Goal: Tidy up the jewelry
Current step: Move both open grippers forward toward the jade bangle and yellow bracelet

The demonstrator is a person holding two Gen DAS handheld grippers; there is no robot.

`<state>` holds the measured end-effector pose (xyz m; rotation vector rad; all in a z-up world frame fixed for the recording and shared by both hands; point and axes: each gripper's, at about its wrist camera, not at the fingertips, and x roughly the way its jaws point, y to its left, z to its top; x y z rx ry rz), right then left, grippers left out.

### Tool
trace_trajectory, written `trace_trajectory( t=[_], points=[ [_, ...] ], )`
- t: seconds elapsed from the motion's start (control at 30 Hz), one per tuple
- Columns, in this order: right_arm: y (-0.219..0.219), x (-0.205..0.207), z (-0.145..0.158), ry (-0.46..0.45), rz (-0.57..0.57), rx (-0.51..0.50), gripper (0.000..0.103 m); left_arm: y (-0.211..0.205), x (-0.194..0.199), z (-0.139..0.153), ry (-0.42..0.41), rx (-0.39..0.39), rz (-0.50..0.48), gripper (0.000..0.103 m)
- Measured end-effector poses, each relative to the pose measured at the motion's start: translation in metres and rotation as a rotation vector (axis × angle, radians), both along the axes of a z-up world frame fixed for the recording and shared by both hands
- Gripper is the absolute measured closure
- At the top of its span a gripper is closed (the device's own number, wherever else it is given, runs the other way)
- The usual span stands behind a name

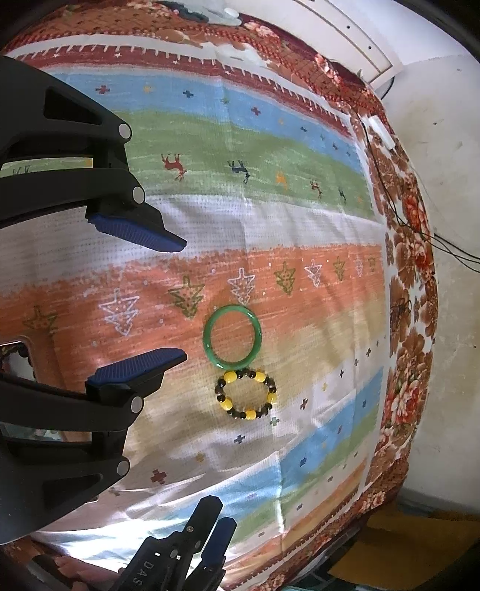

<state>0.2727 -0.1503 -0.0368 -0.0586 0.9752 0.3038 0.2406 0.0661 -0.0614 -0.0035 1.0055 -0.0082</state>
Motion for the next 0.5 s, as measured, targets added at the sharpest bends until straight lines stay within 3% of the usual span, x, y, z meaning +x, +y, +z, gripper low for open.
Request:
trace_trajectory(
  t=[0.5],
  points=[
    [0.018,0.035,-0.015,0.036,0.013,0.014,0.053,-0.002,0.037,-0.022,0.047,-0.028,-0.016,0.047]
  ],
)
